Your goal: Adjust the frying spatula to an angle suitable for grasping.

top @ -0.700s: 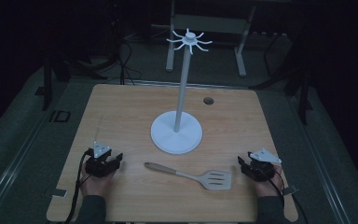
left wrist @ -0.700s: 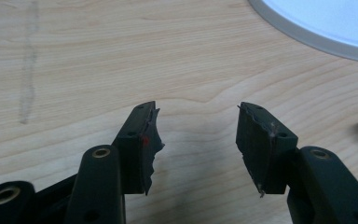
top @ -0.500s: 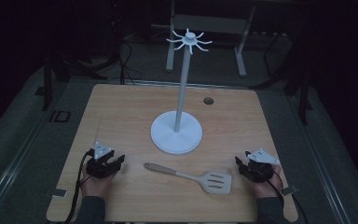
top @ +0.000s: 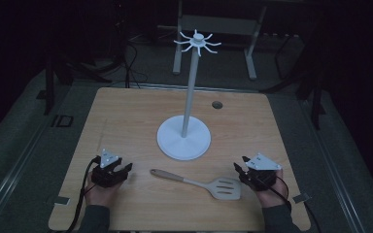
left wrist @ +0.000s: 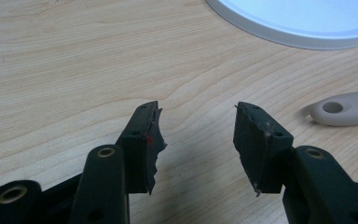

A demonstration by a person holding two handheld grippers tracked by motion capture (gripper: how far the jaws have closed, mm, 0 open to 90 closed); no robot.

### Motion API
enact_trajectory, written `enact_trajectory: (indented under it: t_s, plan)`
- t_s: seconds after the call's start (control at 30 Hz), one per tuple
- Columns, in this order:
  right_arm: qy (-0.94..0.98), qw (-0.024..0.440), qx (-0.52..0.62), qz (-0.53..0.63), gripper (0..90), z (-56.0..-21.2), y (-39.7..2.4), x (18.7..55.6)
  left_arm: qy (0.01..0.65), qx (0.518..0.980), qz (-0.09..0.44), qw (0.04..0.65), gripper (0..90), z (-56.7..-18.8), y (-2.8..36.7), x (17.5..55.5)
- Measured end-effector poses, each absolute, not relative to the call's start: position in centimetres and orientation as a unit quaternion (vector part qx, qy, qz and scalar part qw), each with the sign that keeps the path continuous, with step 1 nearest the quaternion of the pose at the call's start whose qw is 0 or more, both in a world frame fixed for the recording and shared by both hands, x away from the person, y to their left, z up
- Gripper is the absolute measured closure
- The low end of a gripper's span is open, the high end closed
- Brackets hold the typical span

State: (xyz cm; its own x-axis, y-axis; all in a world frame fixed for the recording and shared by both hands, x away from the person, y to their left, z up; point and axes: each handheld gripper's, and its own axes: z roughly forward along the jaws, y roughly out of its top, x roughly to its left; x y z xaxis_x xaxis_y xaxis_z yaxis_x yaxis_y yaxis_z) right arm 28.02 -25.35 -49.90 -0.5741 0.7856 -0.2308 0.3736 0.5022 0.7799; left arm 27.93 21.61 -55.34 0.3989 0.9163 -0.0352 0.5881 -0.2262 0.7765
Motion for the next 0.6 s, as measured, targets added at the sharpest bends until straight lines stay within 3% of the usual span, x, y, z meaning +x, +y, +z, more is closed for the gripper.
enact_trajectory:
  t_s: [0.27,0.6]
  plan:
    - [0.855,0.271,0.297,0.328,71.9,-48.3,-21.4,27.6,0.501,0.752,0.222,0.368,51.3,-55.4,21.6,28.0]
    - [0.889,0.208,0.292,0.285,83.0,-51.3,-21.5,26.5,0.500,0.753,0.221,0.366,51.3,-55.4,21.6,28.0]
